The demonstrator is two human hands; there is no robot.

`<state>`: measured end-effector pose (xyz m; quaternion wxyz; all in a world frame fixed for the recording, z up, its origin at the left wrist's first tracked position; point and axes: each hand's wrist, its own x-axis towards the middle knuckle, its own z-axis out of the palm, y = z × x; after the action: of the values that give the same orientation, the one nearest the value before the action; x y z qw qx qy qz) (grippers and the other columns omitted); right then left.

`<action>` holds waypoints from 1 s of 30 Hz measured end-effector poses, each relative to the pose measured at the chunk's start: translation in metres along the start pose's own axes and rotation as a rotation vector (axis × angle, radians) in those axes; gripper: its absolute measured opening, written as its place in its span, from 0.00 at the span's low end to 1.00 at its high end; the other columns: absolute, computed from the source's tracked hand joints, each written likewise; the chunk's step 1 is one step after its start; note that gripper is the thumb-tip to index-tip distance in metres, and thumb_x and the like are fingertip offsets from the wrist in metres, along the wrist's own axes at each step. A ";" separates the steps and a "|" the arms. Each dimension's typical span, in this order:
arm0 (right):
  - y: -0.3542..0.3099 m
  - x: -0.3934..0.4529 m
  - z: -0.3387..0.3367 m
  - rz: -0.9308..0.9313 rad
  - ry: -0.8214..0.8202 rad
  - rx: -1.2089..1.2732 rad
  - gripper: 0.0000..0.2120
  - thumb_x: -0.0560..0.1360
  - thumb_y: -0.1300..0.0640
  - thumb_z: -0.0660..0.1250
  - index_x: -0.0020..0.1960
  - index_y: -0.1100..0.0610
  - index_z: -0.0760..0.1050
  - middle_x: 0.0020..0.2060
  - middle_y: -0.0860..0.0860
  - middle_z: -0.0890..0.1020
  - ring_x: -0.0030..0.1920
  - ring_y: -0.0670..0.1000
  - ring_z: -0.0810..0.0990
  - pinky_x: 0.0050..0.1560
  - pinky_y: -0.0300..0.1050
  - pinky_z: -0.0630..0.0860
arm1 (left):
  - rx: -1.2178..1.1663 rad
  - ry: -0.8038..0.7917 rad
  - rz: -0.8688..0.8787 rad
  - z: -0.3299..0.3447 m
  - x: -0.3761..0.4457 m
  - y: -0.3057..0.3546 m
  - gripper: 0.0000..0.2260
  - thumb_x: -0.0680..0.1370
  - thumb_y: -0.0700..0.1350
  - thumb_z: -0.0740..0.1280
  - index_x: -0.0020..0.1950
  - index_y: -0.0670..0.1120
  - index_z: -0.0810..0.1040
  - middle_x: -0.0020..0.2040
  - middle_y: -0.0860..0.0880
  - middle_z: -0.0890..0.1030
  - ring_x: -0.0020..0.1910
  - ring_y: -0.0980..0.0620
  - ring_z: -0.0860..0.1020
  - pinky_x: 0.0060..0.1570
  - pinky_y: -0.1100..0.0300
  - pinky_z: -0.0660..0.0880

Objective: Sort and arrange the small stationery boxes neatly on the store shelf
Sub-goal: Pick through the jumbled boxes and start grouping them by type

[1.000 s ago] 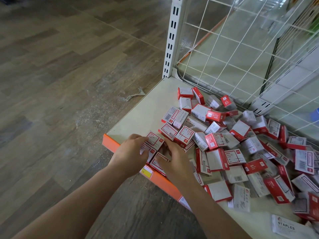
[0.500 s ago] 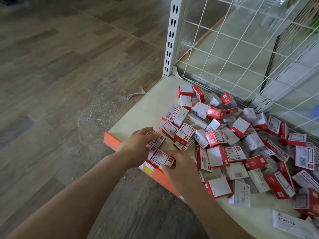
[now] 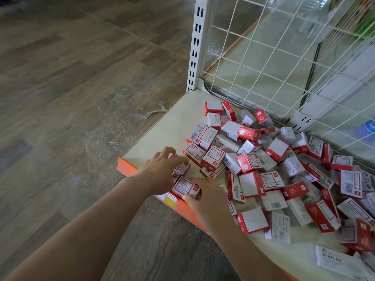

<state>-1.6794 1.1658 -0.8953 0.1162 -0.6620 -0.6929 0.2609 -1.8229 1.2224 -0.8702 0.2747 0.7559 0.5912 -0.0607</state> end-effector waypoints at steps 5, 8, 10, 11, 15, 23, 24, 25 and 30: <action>-0.004 0.003 -0.003 0.021 -0.027 0.168 0.27 0.69 0.39 0.54 0.64 0.49 0.69 0.58 0.44 0.75 0.56 0.43 0.70 0.60 0.39 0.68 | -0.069 0.046 -0.035 0.001 -0.003 -0.002 0.29 0.76 0.38 0.60 0.72 0.62 0.60 0.73 0.52 0.55 0.71 0.50 0.59 0.61 0.56 0.70; -0.013 0.005 0.000 -0.011 -0.051 0.277 0.32 0.68 0.30 0.49 0.61 0.49 0.71 0.53 0.44 0.77 0.51 0.42 0.73 0.57 0.40 0.73 | -0.151 0.101 -0.068 0.003 -0.005 -0.008 0.25 0.76 0.40 0.62 0.71 0.59 0.64 0.69 0.51 0.63 0.68 0.51 0.63 0.61 0.56 0.69; -0.016 0.004 0.005 -0.021 -0.048 0.299 0.33 0.68 0.27 0.50 0.59 0.50 0.71 0.52 0.46 0.78 0.51 0.44 0.76 0.53 0.38 0.74 | -0.182 0.115 -0.079 0.003 -0.007 -0.010 0.24 0.76 0.41 0.63 0.71 0.57 0.66 0.67 0.51 0.66 0.66 0.51 0.65 0.63 0.56 0.67; -0.017 0.005 0.005 -0.006 -0.057 0.281 0.25 0.72 0.35 0.56 0.60 0.51 0.71 0.53 0.47 0.78 0.53 0.45 0.75 0.54 0.37 0.74 | -0.188 0.118 -0.082 0.003 -0.007 -0.011 0.24 0.76 0.40 0.63 0.71 0.56 0.66 0.67 0.51 0.67 0.66 0.51 0.65 0.64 0.56 0.67; -0.015 0.006 0.005 -0.021 -0.058 0.262 0.16 0.75 0.57 0.61 0.62 0.52 0.71 0.55 0.48 0.77 0.56 0.46 0.73 0.58 0.41 0.73 | -0.234 0.128 -0.094 0.004 -0.007 -0.011 0.24 0.75 0.39 0.64 0.71 0.54 0.67 0.68 0.51 0.67 0.66 0.50 0.66 0.65 0.55 0.66; -0.006 0.002 -0.005 -0.018 0.062 0.269 0.28 0.71 0.38 0.50 0.59 0.54 0.74 0.52 0.47 0.77 0.53 0.43 0.73 0.45 0.27 0.64 | -0.202 0.204 -0.100 0.005 -0.010 -0.006 0.24 0.75 0.39 0.63 0.70 0.53 0.67 0.68 0.50 0.65 0.68 0.51 0.63 0.61 0.57 0.66; -0.002 0.001 -0.010 0.000 0.086 0.264 0.22 0.73 0.42 0.54 0.59 0.55 0.73 0.52 0.47 0.77 0.54 0.44 0.73 0.46 0.29 0.66 | -0.191 0.232 -0.095 0.004 -0.011 -0.004 0.23 0.76 0.40 0.63 0.70 0.53 0.67 0.67 0.50 0.66 0.67 0.51 0.63 0.59 0.58 0.67; 0.003 0.001 -0.014 0.031 0.119 0.269 0.16 0.75 0.49 0.59 0.59 0.55 0.73 0.52 0.47 0.77 0.55 0.45 0.73 0.49 0.33 0.70 | -0.187 0.257 -0.089 0.003 -0.012 -0.003 0.22 0.76 0.40 0.63 0.69 0.52 0.68 0.66 0.51 0.67 0.66 0.51 0.64 0.57 0.59 0.68; 0.018 0.003 -0.032 0.106 0.321 0.308 0.12 0.75 0.63 0.65 0.57 0.55 0.75 0.52 0.48 0.77 0.53 0.45 0.75 0.50 0.35 0.73 | -0.189 0.274 -0.065 0.005 -0.016 -0.004 0.19 0.77 0.40 0.62 0.67 0.52 0.72 0.64 0.54 0.70 0.63 0.53 0.67 0.57 0.60 0.69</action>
<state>-1.6480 1.1752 -0.8778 0.3109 -0.7051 -0.5816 0.2605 -1.8304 1.2068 -0.8693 0.2592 0.7083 0.6505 0.0897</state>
